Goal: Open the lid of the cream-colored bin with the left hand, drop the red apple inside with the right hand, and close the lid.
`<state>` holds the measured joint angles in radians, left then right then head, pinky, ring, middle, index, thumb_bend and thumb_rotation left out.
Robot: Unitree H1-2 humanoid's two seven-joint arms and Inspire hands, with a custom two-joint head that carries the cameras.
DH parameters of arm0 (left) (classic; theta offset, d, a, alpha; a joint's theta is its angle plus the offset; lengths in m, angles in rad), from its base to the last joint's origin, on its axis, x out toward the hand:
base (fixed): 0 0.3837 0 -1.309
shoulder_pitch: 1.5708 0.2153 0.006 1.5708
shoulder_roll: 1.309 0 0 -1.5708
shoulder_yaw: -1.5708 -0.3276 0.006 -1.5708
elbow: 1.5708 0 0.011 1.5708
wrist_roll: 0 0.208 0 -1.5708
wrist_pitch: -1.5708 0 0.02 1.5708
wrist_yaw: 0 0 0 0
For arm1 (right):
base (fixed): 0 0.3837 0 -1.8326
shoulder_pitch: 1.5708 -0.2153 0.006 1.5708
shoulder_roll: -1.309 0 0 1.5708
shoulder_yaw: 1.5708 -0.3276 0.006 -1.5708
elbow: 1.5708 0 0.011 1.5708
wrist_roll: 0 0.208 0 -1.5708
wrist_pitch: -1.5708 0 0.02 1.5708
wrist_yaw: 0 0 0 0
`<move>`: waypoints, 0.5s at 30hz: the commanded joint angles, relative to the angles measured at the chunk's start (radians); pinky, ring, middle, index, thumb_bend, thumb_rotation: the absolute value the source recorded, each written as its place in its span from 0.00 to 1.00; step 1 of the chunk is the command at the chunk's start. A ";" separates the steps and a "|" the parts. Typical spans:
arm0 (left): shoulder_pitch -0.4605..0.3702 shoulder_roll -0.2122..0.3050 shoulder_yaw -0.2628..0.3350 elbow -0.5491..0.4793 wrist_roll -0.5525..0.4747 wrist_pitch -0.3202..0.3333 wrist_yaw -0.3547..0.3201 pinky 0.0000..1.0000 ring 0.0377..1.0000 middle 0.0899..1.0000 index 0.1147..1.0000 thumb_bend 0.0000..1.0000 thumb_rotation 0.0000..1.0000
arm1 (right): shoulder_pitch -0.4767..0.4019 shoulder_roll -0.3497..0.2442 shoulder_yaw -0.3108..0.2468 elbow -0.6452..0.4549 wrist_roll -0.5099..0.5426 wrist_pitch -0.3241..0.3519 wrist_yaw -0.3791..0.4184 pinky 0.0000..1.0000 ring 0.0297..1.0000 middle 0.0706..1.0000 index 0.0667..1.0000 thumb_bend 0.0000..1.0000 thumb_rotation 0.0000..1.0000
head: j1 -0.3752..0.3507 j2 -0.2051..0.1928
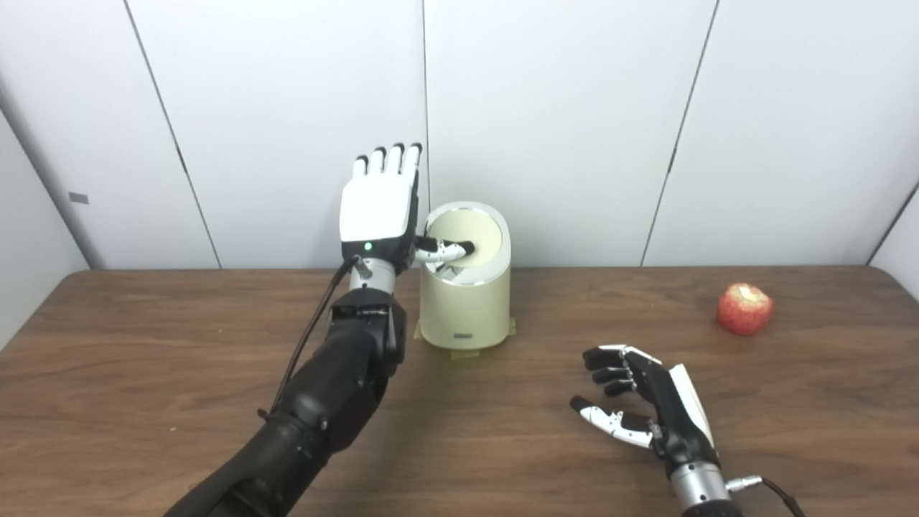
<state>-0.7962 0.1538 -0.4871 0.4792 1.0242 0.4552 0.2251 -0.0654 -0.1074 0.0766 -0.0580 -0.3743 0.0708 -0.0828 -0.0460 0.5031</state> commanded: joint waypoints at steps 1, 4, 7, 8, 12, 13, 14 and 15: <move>-0.014 0.016 -0.001 0.006 0.034 0.014 -0.064 1.00 1.00 1.00 1.00 1.00 0.22 | -0.014 -0.002 0.005 -0.025 -0.006 -0.001 0.005 0.55 0.62 0.63 0.61 0.32 0.00 | -0.001 0.001; -0.006 0.018 0.006 0.004 0.028 0.013 -0.082 1.00 1.00 1.00 1.00 1.00 0.21 | -0.014 -0.002 0.007 -0.026 -0.011 0.001 0.004 0.56 0.62 0.63 0.61 0.31 0.00 | -0.001 0.002; 0.005 0.012 0.029 -0.005 -0.012 0.008 -0.067 1.00 1.00 1.00 1.00 0.97 0.32 | -0.016 -0.004 0.007 -0.020 -0.013 -0.006 0.001 0.55 0.62 0.63 0.60 0.31 0.00 | -0.002 0.002; 0.009 0.006 0.046 -0.011 -0.033 0.003 -0.058 1.00 1.00 1.00 1.00 0.87 0.49 | -0.016 -0.003 0.007 -0.021 -0.011 -0.004 0.002 0.55 0.62 0.62 0.60 0.31 0.00 | -0.002 0.002; 0.028 -0.004 0.098 -0.036 -0.128 -0.096 0.002 1.00 1.00 1.00 1.00 0.72 0.97 | -0.016 -0.005 0.008 -0.026 -0.014 0.010 0.009 0.55 0.62 0.63 0.61 0.31 0.00 | 0.002 0.001; 0.034 -0.008 0.109 -0.043 -0.149 -0.120 0.012 1.00 1.00 1.00 1.00 0.73 0.98 | -0.016 -0.006 0.010 -0.028 -0.016 0.015 0.011 0.55 0.62 0.63 0.61 0.31 0.00 | 0.002 0.001; 0.040 -0.013 0.120 -0.050 -0.169 -0.139 0.020 1.00 1.00 1.00 1.00 0.75 0.99 | -0.017 -0.007 0.011 -0.028 -0.018 0.016 0.012 0.55 0.62 0.63 0.61 0.31 0.00 | 0.002 0.001; 0.046 -0.018 0.132 -0.055 -0.187 -0.156 0.031 1.00 1.00 1.00 1.00 0.75 1.00 | -0.017 -0.009 0.012 -0.028 -0.019 0.016 0.014 0.55 0.62 0.63 0.61 0.31 0.00 | 0.002 0.001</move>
<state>-0.7056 0.1374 -0.3711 0.4555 0.8504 0.3354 0.2162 -0.0657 -0.1091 0.0832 -0.0633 -0.3818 0.0793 -0.0810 -0.0430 0.5031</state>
